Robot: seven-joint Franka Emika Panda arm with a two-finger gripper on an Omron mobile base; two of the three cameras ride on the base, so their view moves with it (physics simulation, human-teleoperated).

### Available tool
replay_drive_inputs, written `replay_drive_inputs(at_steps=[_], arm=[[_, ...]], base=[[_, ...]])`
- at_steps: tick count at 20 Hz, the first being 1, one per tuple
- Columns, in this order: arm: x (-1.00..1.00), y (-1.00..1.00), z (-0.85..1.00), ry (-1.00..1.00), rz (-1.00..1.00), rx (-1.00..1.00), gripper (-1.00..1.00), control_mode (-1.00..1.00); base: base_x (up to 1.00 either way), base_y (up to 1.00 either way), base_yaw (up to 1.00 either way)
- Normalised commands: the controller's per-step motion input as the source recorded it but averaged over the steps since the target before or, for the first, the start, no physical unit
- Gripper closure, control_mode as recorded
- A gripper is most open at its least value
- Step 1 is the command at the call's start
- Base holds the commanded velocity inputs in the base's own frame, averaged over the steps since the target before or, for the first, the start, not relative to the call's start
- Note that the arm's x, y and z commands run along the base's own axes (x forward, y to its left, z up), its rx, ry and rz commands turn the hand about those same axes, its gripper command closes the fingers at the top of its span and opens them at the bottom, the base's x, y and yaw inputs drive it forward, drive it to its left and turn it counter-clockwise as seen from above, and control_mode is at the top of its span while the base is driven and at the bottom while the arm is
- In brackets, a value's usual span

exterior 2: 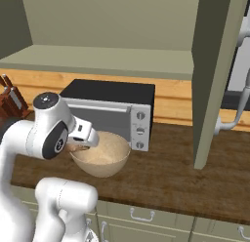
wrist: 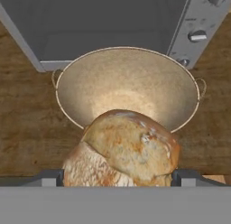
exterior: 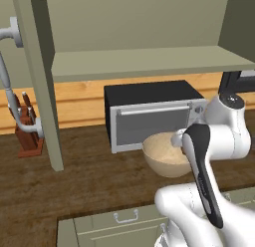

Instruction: Open the cabinet, pick up the bread from the cabinet and place it in the basket. Then move the basket to the dining counter.

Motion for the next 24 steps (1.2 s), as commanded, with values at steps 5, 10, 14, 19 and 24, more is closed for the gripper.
replay_drive_inputs(at_steps=[5, 10, 14, 19, 24], arm=[[0.29, -0.06, -0.57, 0.14, 0.00, 0.00, 1.00, -1.00], [0.27, -0.19, -0.34, 0.04, 0.00, 0.00, 1.00, -1.00], [0.30, -0.18, -0.26, 0.00, 0.00, 0.00, 1.00, -1.00], [0.32, -0.05, -0.33, 0.02, 0.00, 0.00, 1.00, -1.00], [0.27, 0.00, -0.34, 0.01, 0.00, 0.00, 1.00, -1.00]], base=[[0.00, 0.00, 0.00], [0.00, 0.00, 0.00], [0.00, 0.00, 0.00], [0.00, 0.00, 0.00], [0.00, 0.00, 0.00]])
